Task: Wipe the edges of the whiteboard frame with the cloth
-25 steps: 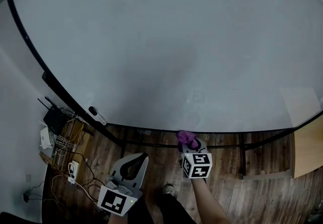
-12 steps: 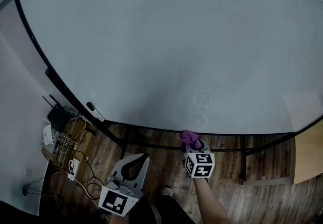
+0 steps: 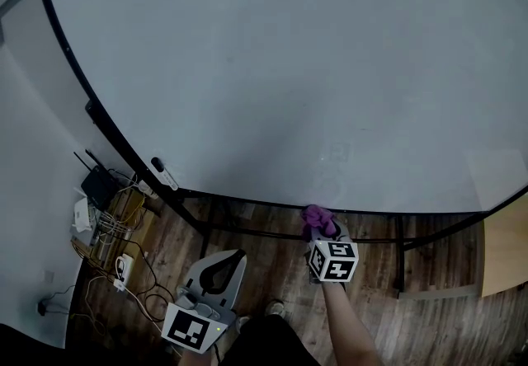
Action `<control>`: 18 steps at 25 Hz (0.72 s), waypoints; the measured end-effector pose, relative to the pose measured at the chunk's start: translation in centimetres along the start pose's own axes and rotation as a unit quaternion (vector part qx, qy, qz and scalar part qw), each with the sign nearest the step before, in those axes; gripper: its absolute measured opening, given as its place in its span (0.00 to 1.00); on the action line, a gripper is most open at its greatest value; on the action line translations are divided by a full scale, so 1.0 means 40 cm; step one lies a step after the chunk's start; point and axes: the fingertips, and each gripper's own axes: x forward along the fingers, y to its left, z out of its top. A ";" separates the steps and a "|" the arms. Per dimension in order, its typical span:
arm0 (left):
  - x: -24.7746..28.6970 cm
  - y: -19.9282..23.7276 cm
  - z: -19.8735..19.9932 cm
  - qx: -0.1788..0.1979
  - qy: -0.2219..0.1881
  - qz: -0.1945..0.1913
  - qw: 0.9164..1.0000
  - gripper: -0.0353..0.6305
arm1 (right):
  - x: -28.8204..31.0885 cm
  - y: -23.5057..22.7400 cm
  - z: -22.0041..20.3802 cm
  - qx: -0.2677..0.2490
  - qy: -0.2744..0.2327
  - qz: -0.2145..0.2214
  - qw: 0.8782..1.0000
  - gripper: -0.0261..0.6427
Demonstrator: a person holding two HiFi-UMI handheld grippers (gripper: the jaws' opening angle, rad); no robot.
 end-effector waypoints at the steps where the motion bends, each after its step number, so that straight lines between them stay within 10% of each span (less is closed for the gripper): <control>1: -0.007 0.000 -0.002 -0.001 0.001 -0.002 1.000 0.08 | -0.001 0.000 -0.001 0.001 0.001 -0.002 1.000 0.18; 18: -0.059 -0.035 -0.009 -0.002 0.010 -0.047 0.999 0.08 | -0.017 -0.013 0.008 0.004 0.007 -0.025 1.000 0.18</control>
